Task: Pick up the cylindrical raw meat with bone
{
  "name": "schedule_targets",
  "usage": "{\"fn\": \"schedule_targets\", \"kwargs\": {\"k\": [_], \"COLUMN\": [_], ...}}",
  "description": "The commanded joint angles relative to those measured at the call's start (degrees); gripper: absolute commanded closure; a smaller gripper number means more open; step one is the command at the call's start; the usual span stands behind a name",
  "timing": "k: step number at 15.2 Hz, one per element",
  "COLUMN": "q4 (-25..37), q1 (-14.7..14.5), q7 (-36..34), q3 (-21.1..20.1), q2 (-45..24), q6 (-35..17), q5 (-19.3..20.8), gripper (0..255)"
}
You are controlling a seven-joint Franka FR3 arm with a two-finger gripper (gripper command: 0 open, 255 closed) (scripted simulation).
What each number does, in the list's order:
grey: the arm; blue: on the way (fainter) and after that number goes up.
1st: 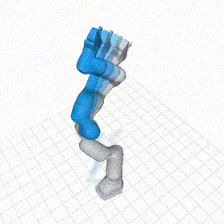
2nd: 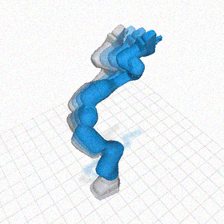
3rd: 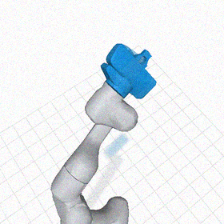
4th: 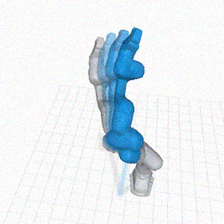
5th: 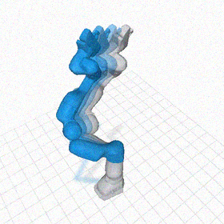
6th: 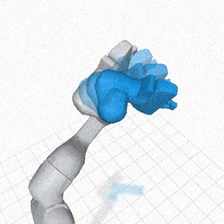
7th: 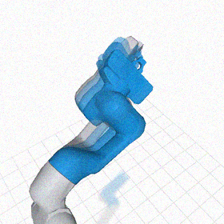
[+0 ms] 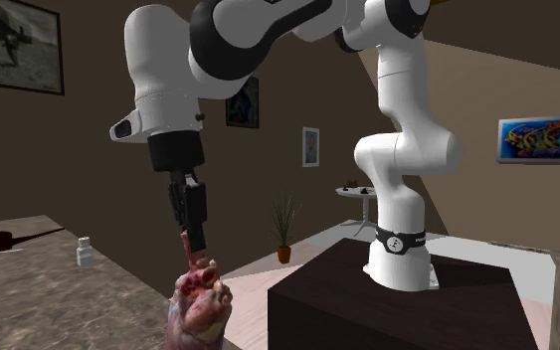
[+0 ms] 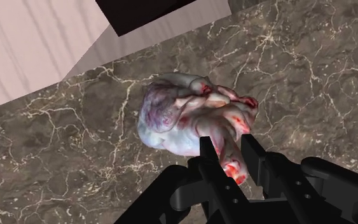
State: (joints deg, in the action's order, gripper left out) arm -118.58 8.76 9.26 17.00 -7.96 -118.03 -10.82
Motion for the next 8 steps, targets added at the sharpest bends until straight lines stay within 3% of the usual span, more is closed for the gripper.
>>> {"fn": "schedule_targets", "kwargs": {"k": [1, 8], "q4": [0.7, 3.5], "q1": [0.0, -0.1], "q7": [-0.4, -1.6], "q3": [0.1, 0.2], "q2": [0.8, 3.2], "q6": [1.5, 6.4], "q5": [0.4, 1.5], "gripper": [255, 255]}}
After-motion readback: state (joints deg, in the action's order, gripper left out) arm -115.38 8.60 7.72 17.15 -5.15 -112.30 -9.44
